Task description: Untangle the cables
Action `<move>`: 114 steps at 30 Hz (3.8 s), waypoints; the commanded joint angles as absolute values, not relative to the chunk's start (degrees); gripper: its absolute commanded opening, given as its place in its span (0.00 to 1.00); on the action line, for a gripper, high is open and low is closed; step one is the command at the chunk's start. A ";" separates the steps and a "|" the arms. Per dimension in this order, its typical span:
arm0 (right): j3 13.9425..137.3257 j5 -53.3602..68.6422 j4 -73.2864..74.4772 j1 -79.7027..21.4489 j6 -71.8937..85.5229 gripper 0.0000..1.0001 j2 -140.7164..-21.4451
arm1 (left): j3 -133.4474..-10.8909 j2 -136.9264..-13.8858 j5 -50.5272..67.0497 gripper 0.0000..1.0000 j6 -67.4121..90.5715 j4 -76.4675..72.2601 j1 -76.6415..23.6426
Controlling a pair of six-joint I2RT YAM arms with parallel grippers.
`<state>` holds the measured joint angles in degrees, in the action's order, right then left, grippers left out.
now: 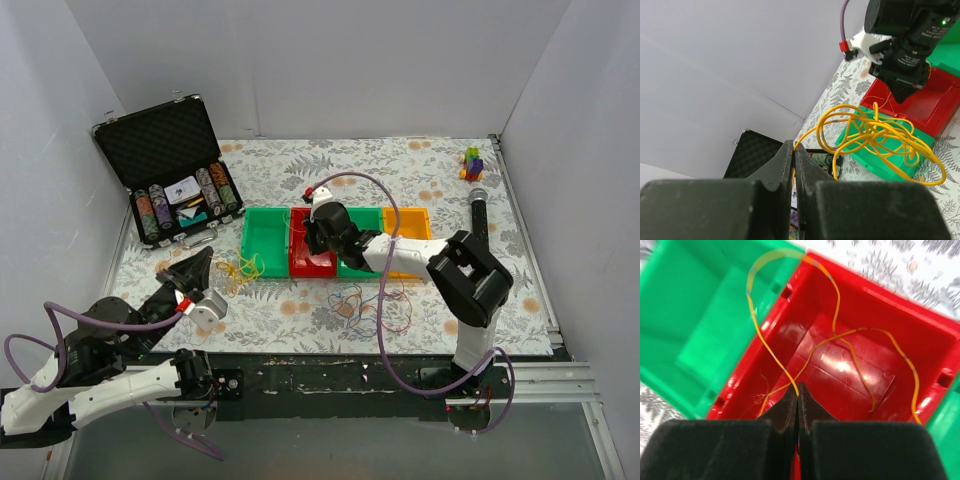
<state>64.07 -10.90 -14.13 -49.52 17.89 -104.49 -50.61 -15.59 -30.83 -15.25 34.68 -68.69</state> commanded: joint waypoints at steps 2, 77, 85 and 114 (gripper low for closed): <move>67.67 -10.55 -11.16 -49.83 19.77 0.01 -108.19 | -51.68 -17.14 -30.15 0.00 -15.82 33.75 -68.38; 61.97 -5.55 -13.61 -49.29 12.85 0.62 -76.75 | -50.37 -13.45 -16.44 0.00 -25.92 30.76 -68.29; 51.26 -10.37 -17.48 -66.52 -5.96 0.66 -65.58 | -47.02 -9.32 -11.96 0.00 -33.13 33.92 -68.29; 59.59 -10.36 -19.78 -79.54 -11.51 0.62 -61.00 | -59.84 -25.47 -14.67 0.00 -2.67 48.58 -68.29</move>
